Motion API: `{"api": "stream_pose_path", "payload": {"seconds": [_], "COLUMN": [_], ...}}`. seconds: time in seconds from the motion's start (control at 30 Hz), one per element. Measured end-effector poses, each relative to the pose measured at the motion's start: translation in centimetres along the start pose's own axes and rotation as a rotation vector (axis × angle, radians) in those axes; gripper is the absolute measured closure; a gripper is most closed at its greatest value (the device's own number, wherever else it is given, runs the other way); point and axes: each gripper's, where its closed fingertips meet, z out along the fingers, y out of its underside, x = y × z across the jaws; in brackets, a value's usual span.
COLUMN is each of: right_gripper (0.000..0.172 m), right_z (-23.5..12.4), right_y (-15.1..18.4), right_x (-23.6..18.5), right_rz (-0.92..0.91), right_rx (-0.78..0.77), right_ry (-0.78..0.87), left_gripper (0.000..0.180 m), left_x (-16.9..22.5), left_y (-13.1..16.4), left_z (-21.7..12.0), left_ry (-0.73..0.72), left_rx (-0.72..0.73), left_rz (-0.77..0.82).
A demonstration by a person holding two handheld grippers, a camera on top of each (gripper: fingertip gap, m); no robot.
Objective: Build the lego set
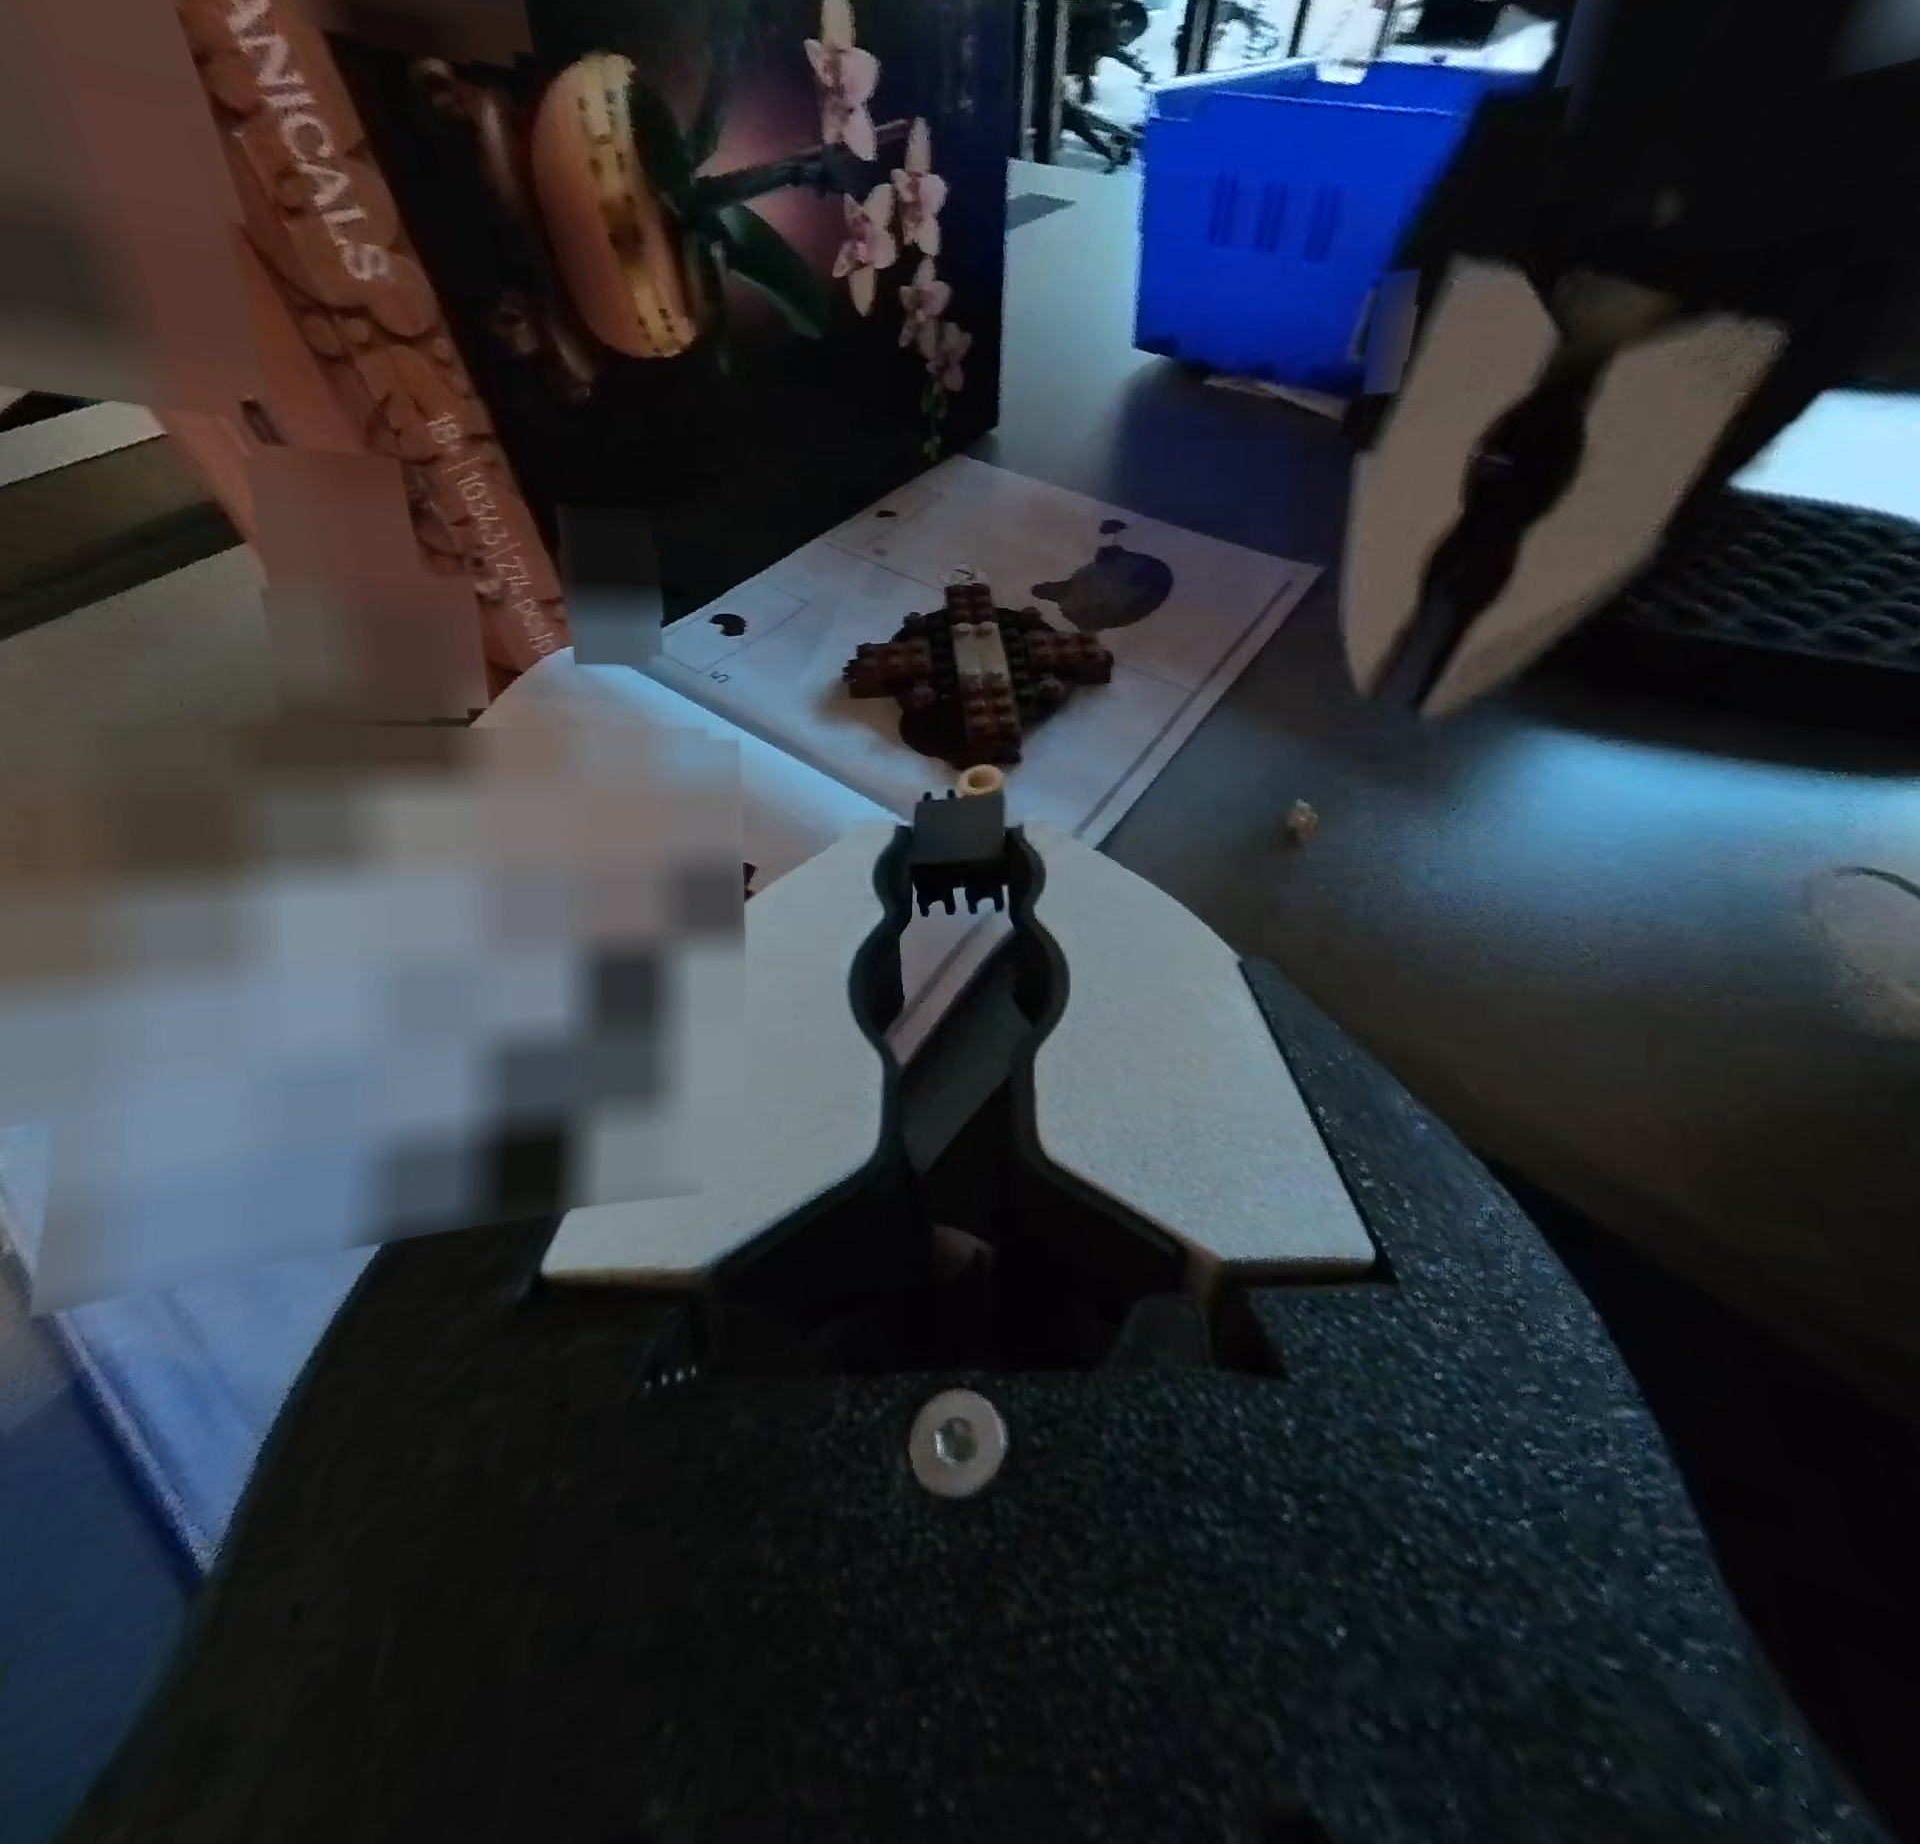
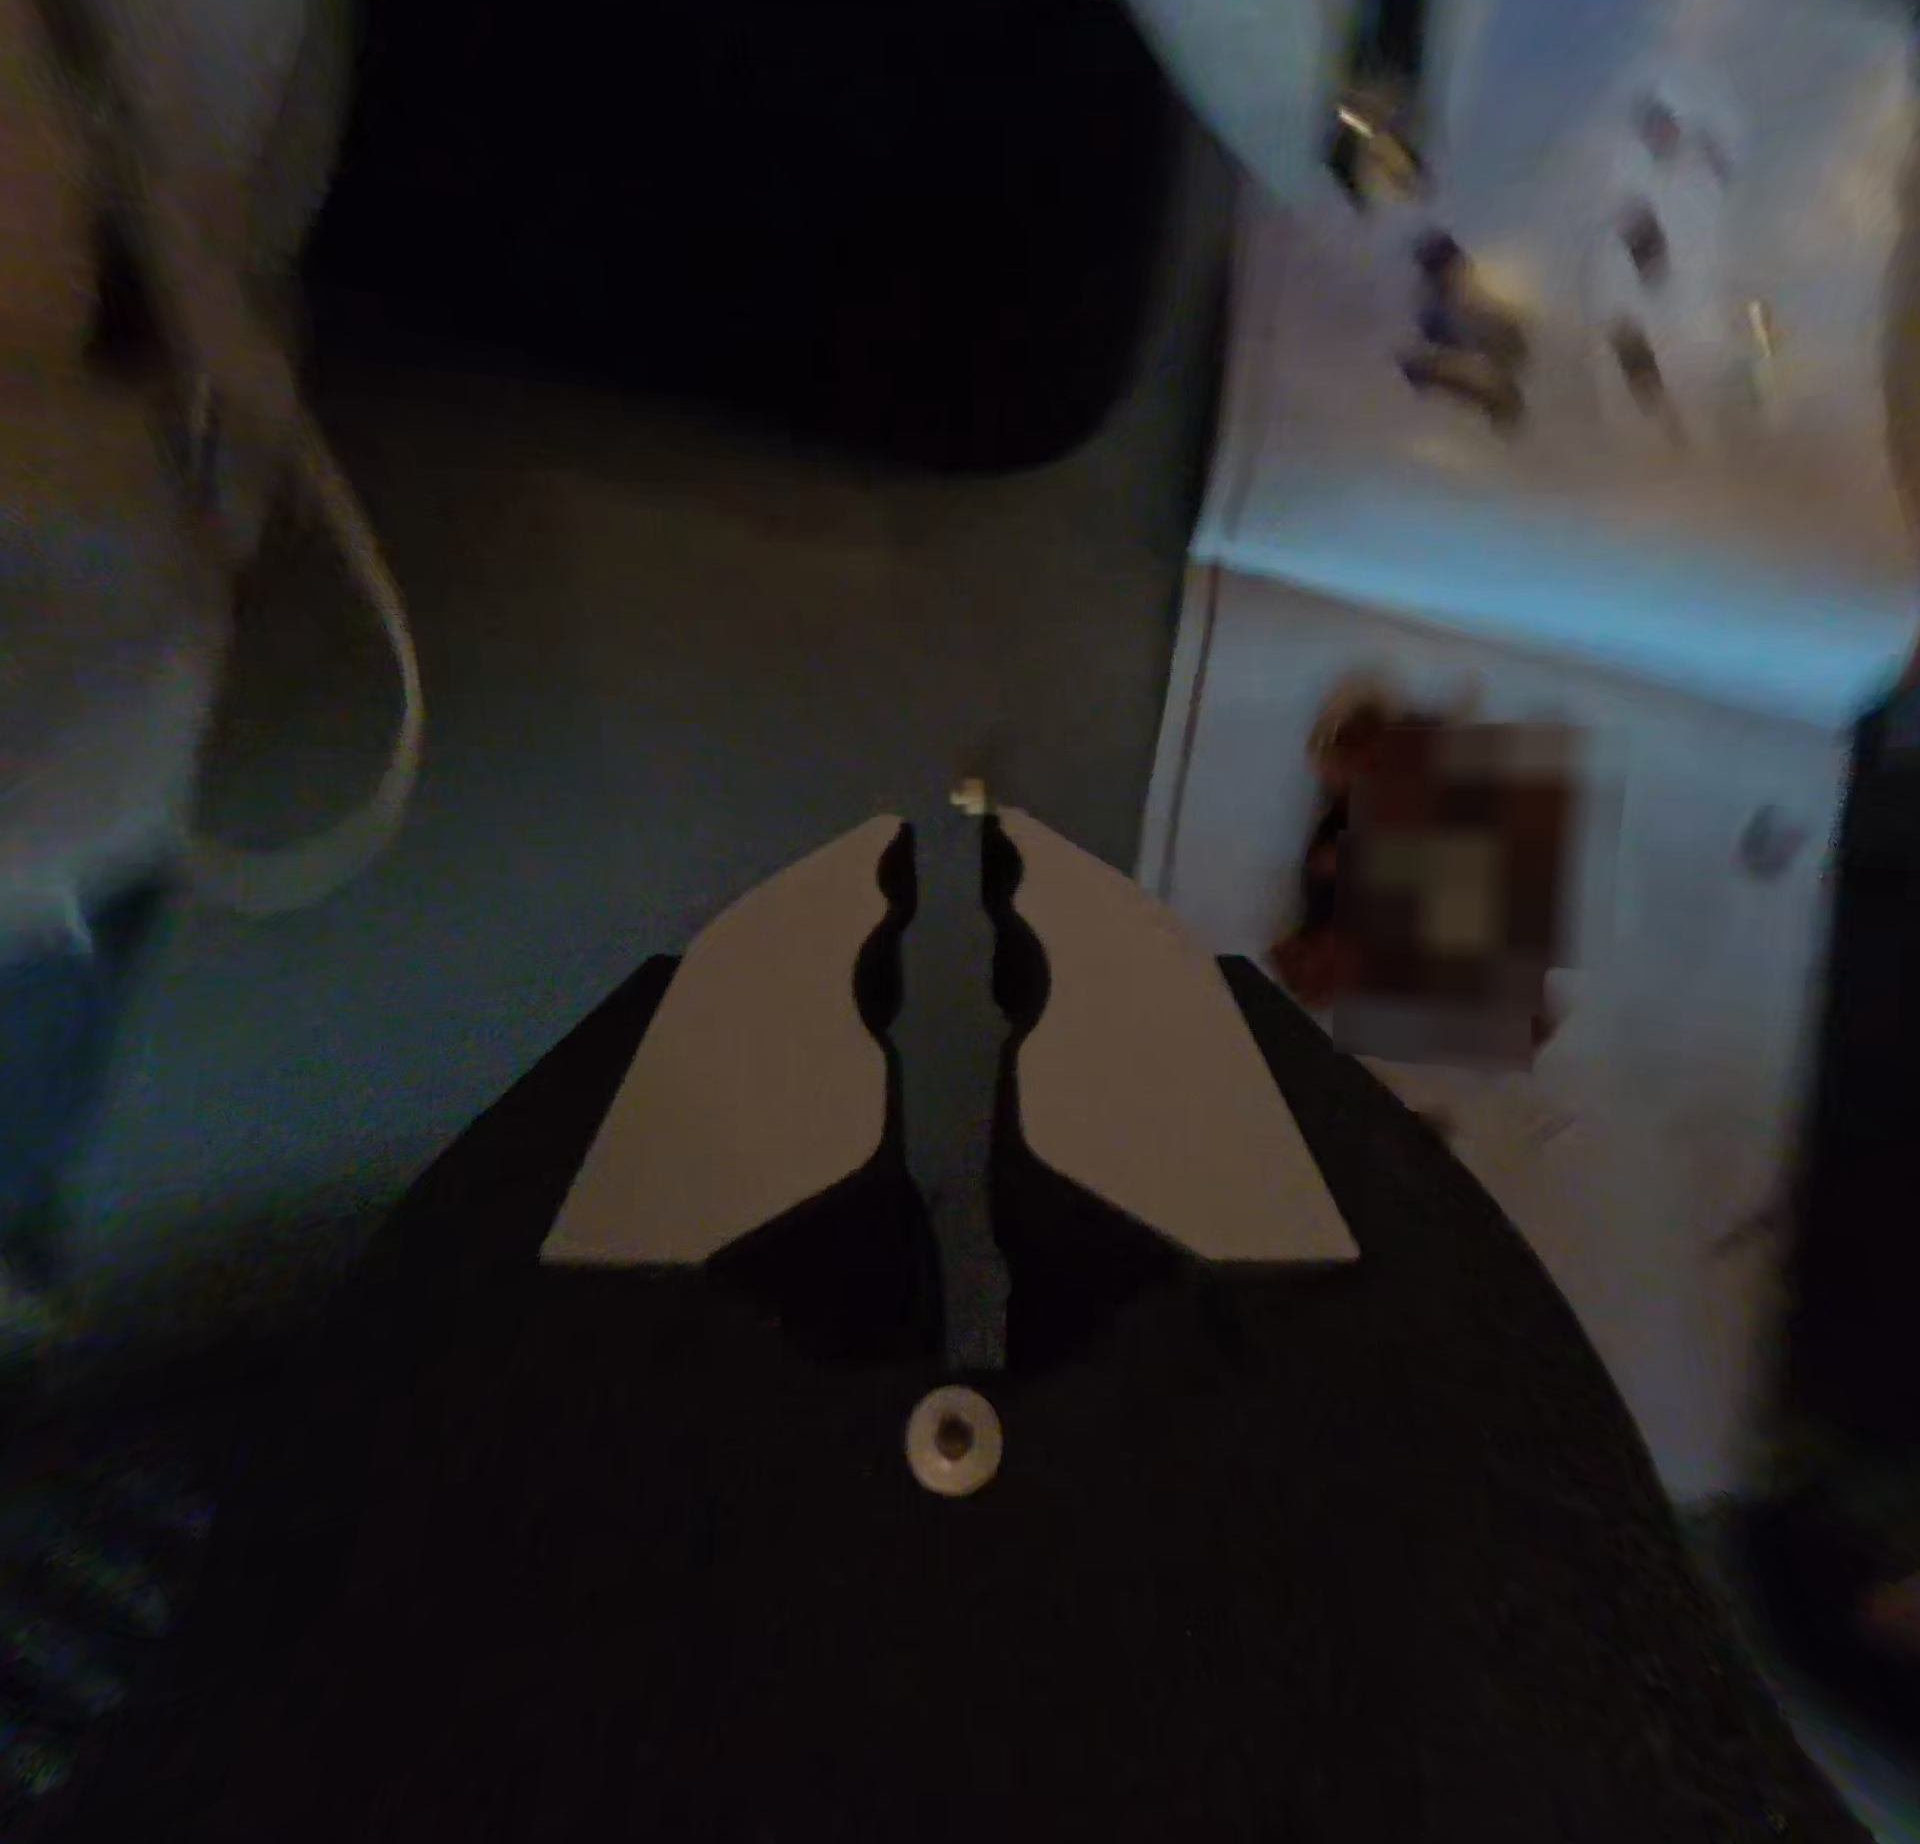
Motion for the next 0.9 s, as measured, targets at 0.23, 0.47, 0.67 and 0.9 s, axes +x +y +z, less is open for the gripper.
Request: {"api": "stream_pose_path", "payload": {"seconds": [0.23,0.47,0.67,0.9], "right_gripper": [0.164,0.162,0.148,0.163], "right_z": [0.2,-0.1,0.2,1.0], "right_y": [-1.9,1.4,3.1,3.6], "right_x": [1.6,0.2,0.3,1.0], "right_rz": [0.43,0.998,1.06,1.046], "right_rx": [-0.099,-0.12,-0.203,-0.292], "right_ry": [-0.311,0.117,0.457,0.462], "left_gripper": [0.163,0.163,0.164,0.164], "left_x": [0.3,-0.5,-0.8,-1.0], "left_y": [0.2,0.4,0.3,0.0], "left_z": [0.2,0.3,0.1,-0.2], "left_ry": [-0.005,-0.068,-0.03,-0.012], "left_rx": [-0.021,-0.039,-0.011,0.029], "left_rz": [0.043,0.02,-0.06,-0.112]}}
